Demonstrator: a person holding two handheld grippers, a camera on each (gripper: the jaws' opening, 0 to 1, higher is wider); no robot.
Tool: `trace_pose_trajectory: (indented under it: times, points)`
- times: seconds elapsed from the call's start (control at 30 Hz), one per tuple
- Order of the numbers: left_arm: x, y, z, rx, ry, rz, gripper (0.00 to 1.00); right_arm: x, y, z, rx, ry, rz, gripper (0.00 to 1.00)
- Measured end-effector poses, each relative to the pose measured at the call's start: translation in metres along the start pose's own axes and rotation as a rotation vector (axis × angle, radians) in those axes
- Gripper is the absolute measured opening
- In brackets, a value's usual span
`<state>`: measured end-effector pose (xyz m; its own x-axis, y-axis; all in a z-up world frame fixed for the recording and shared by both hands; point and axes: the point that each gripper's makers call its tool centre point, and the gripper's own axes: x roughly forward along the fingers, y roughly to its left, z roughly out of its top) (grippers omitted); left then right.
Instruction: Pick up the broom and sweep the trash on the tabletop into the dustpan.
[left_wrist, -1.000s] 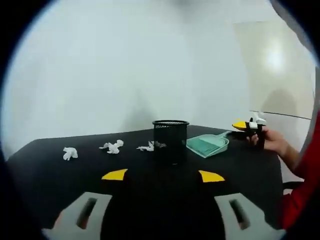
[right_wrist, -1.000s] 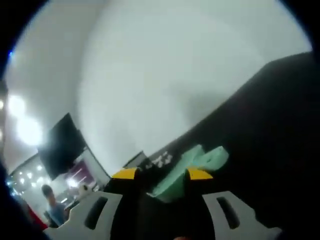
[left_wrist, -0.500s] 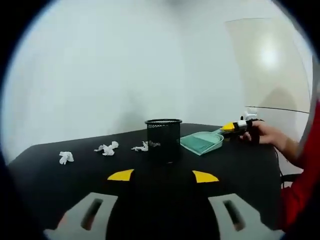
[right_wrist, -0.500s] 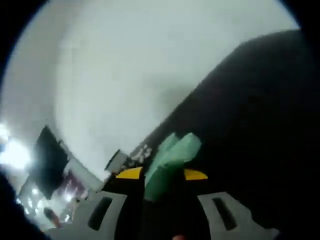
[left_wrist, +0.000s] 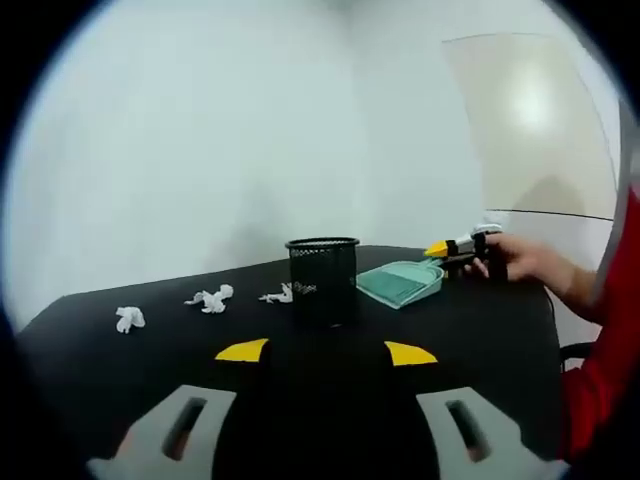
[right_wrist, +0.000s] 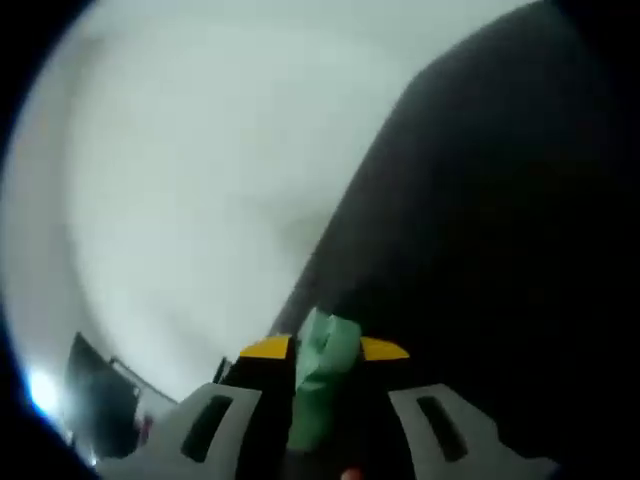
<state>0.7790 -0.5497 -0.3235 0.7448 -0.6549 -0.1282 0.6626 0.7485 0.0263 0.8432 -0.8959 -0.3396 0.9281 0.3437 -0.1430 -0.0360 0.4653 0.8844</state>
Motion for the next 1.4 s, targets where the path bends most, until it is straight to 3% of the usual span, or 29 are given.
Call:
trace_pose_trajectory:
  times: [0.13, 0.23, 0.43, 0.73, 0.83, 1.0, 1.07, 1.17, 1.23, 1.33, 1.37, 1.4]
  points:
    - [0.0, 0.0, -0.001, 0.008, 0.009, 0.003, 0.41, 0.009, 0.0, -0.003, 0.004, 0.022, -0.018, 0.21]
    - [0.0, -0.001, -0.002, 0.01, 0.012, 0.0, 0.41, 0.011, 0.005, -0.007, 0.122, 0.034, 0.011, 0.16]
    - [0.001, 0.001, -0.004, 0.013, 0.026, 0.01, 0.41, 0.007, 0.008, -0.013, 0.238, 0.117, 0.074, 0.12]
    - [0.0, 0.0, -0.003, 0.021, 0.023, 0.004, 0.41, -0.025, 0.011, -0.035, 0.271, 0.334, 0.127, 0.12]
    - [0.001, 0.001, -0.003, 0.024, 0.022, 0.008, 0.41, -0.04, 0.018, -0.056, 0.259, 0.469, 0.162, 0.12]
    - [-0.001, 0.002, 0.0, 0.025, 0.01, 0.017, 0.41, -0.055, 0.034, -0.091, 0.24, 0.607, 0.197, 0.12]
    - [-0.001, 0.003, 0.001, 0.022, 0.003, 0.017, 0.41, -0.054, 0.037, -0.101, 0.223, 0.599, 0.197, 0.13]
    - [0.0, 0.002, 0.0, 0.022, 0.008, 0.008, 0.41, -0.052, 0.029, -0.097, 0.034, 0.501, 0.162, 0.19]
    - [0.002, 0.0, -0.002, 0.026, 0.022, 0.0, 0.41, -0.053, 0.028, -0.081, -0.078, 0.36, 0.156, 0.26]
    - [0.003, -0.001, -0.006, 0.026, 0.042, -0.007, 0.39, -0.068, 0.038, -0.056, -0.078, 0.105, 0.216, 0.35]
    - [0.003, -0.001, -0.006, 0.025, 0.047, -0.007, 0.39, -0.073, 0.037, -0.052, -0.113, 0.069, 0.218, 0.36]
    - [0.003, -0.003, -0.007, 0.025, 0.05, -0.008, 0.38, -0.079, 0.029, -0.041, -0.16, -0.009, 0.167, 0.38]
